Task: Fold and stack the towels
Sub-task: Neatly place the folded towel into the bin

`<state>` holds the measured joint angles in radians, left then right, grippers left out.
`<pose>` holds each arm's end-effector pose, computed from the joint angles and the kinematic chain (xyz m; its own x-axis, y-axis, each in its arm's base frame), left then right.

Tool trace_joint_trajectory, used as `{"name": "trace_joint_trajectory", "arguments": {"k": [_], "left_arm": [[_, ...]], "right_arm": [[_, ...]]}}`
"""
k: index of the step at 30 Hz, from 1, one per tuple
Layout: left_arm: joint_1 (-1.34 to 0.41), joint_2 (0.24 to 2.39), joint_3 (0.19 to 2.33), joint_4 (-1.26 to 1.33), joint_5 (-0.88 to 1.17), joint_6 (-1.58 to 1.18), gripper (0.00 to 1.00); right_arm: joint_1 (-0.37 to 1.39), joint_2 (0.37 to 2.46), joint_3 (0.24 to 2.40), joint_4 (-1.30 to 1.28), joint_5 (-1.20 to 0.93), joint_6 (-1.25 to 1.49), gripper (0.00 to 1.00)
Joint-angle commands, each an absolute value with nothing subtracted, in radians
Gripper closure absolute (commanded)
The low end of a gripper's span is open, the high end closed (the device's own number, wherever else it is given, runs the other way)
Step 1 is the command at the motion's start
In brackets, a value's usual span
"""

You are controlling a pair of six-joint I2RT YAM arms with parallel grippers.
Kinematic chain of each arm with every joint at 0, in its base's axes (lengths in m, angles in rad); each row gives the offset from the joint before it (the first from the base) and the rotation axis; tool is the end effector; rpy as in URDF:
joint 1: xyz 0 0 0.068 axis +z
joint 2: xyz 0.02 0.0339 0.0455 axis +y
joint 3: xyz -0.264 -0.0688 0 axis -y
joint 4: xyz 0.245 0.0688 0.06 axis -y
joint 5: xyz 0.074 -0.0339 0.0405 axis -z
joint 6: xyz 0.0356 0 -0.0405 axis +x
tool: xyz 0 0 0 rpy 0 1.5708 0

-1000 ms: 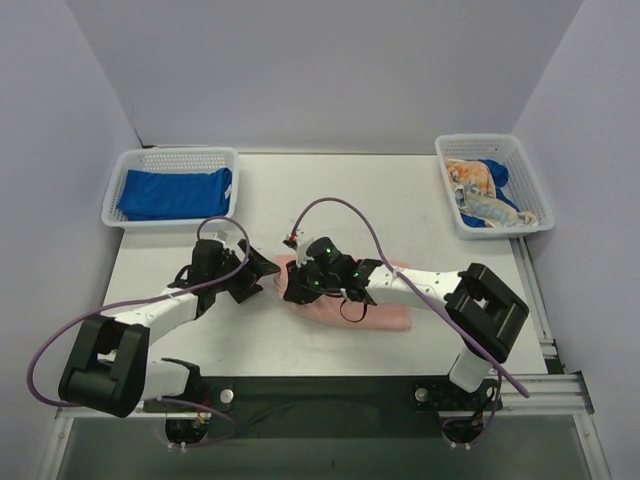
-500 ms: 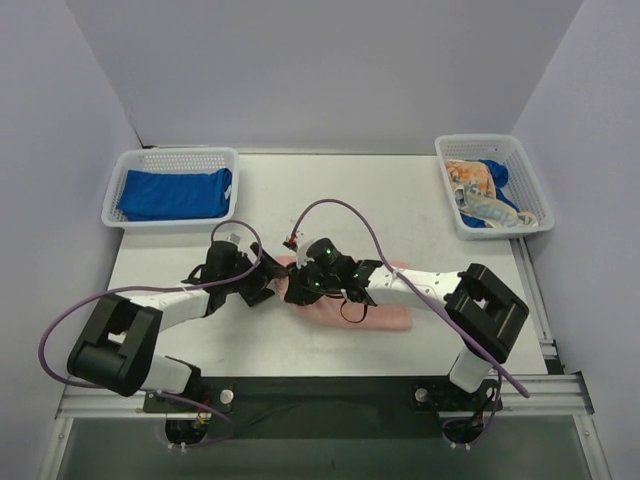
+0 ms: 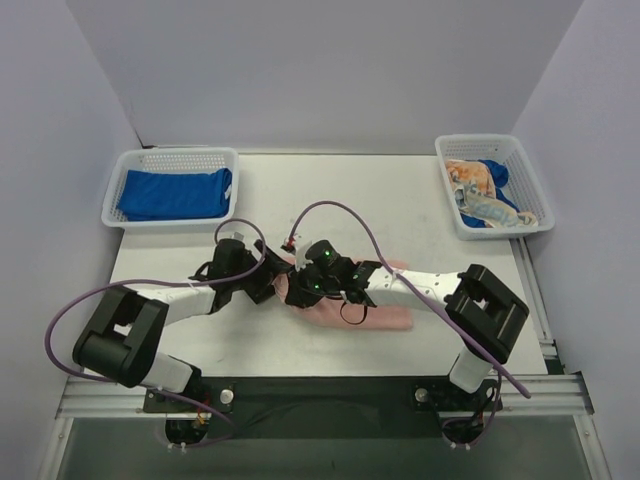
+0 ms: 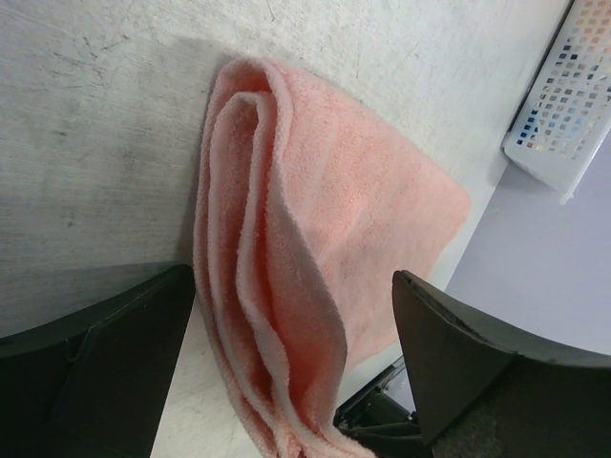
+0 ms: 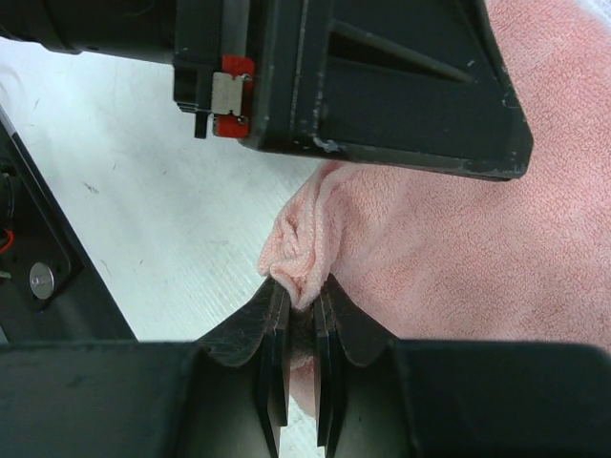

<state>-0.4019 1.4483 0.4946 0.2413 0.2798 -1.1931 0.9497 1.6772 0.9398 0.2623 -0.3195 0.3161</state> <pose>0.2358 -0.1109 0.1397 -0.7501 -0.6519 -0.1113 -0.3496 0.5337 -0.7700 0.2037 0.3038 0.2064 -0.5435 -0.2524 -0.8005 -0.8056 0.4249 0.4130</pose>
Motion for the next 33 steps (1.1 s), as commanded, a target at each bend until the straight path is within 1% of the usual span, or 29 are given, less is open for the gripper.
{"name": "trace_joint_trajectory", "arguments": {"k": [1, 4, 5, 7, 8, 9, 12, 15, 20, 21, 22, 23, 24, 26, 27, 28, 29, 30, 32, 33], "left_arm": [[-0.425, 1.479, 0.48, 0.242, 0.23, -1.219, 0.05], [-0.443, 1.483, 0.474, 0.244, 0.219, -1.232, 0.12], [-0.446, 1.48, 0.474, 0.244, 0.218, -1.235, 0.17], [-0.449, 1.474, 0.463, 0.247, 0.206, -1.242, 0.22], [-0.449, 1.467, 0.459, 0.25, 0.203, -1.244, 0.27], [-0.449, 1.46, 0.454, 0.25, 0.192, -1.246, 0.34], [-0.449, 1.447, 0.434, 0.261, 0.181, -1.246, 0.47], [-0.445, 1.443, 0.417, 0.281, 0.173, -1.239, 0.54], [-0.428, 1.431, 0.399, 0.308, 0.179, -1.241, 0.58], [-0.425, 1.428, 0.396, 0.31, 0.178, -1.239, 0.62], [-0.42, 1.422, 0.394, 0.313, 0.179, -1.238, 0.74], [-0.419, 1.419, 0.393, 0.311, 0.179, -1.236, 0.78], [-0.417, 1.419, 0.393, 0.313, 0.183, -1.224, 0.82], [-0.417, 1.416, 0.394, 0.313, 0.189, -1.218, 0.91], [-0.417, 1.417, 0.393, 0.311, 0.192, -1.216, 0.94], [-0.417, 1.416, 0.391, 0.313, 0.195, -1.212, 0.96], [-0.417, 1.413, 0.394, 0.311, 0.196, -1.206, 1.0], [-0.417, 1.411, 0.397, 0.313, 0.198, -1.181, 1.0], [-0.416, 1.401, 0.397, 0.311, 0.201, -1.155, 1.0], [-0.413, 1.394, 0.402, 0.311, 0.207, -1.122, 1.0]], "right_arm": [[0.959, 1.623, 0.948, 0.247, -0.299, 0.293, 1.0], [0.962, 1.618, 0.945, 0.245, -0.291, 0.293, 1.0], [0.962, 1.615, 0.943, 0.245, -0.288, 0.293, 1.0], [0.962, 1.614, 0.943, 0.245, -0.288, 0.291, 1.0], [0.962, 1.612, 0.942, 0.245, -0.285, 0.29, 1.0], [0.962, 1.612, 0.94, 0.245, -0.285, 0.291, 1.0], [0.962, 1.609, 0.933, 0.245, -0.279, 0.29, 1.0], [0.963, 1.608, 0.927, 0.244, -0.279, 0.287, 1.0], [0.98, 1.621, 0.931, 0.204, -0.278, 0.253, 1.0], [0.985, 1.626, 0.937, 0.193, -0.279, 0.246, 1.0], [0.989, 1.632, 0.94, 0.184, -0.279, 0.239, 0.97], [1.002, 1.634, 0.943, 0.169, -0.282, 0.23, 0.93], [1.006, 1.635, 0.946, 0.163, -0.282, 0.229, 0.81], [1.014, 1.629, 0.95, 0.15, -0.278, 0.225, 0.66], [1.019, 1.626, 0.951, 0.146, -0.275, 0.222, 0.51], [1.022, 1.614, 0.957, 0.137, -0.267, 0.221, 0.44], [1.023, 1.603, 0.96, 0.12, -0.249, 0.218, 0.39], [1.023, 1.592, 0.962, 0.112, -0.238, 0.215, 0.3], [1.02, 1.543, 0.962, 0.075, -0.201, 0.209, 0.22], [1.011, 1.525, 0.959, 0.06, -0.16, 0.206, 0.15]]}}
